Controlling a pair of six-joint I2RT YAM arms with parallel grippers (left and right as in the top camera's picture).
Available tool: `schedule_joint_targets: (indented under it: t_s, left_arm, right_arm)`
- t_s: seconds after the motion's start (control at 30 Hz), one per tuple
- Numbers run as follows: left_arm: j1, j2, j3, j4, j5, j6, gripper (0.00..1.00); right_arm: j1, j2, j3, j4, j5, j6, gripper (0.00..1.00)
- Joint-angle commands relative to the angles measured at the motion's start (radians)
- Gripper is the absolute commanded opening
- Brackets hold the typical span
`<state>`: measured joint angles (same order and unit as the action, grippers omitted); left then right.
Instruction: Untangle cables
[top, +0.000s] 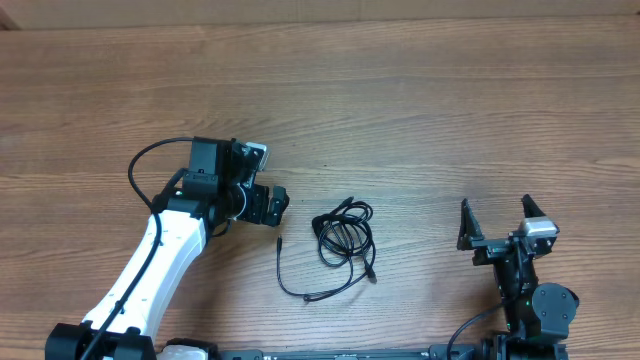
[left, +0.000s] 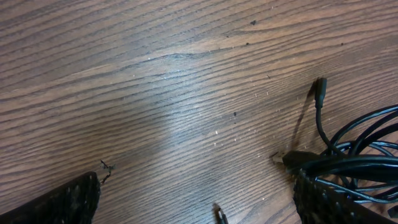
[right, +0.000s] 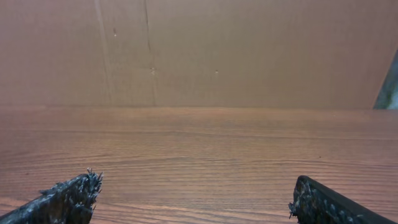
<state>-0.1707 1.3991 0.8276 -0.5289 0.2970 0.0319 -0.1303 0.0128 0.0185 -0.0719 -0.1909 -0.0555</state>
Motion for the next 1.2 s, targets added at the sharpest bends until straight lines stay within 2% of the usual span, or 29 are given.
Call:
schedule_joint_targets:
  t_s: [0.0,1.17]
  left_arm:
    - [-0.008,0.007,0.028,-0.002,0.019,-0.010,1.00]
    - [-0.008,0.007,0.027,0.006,0.018,-0.034,0.99]
  right_arm:
    - [-0.002,-0.010,-0.010,0.004,0.011,0.003,1.00]
    - [-0.002,-0.010,-0.010,0.004,0.011,0.003,1.00]
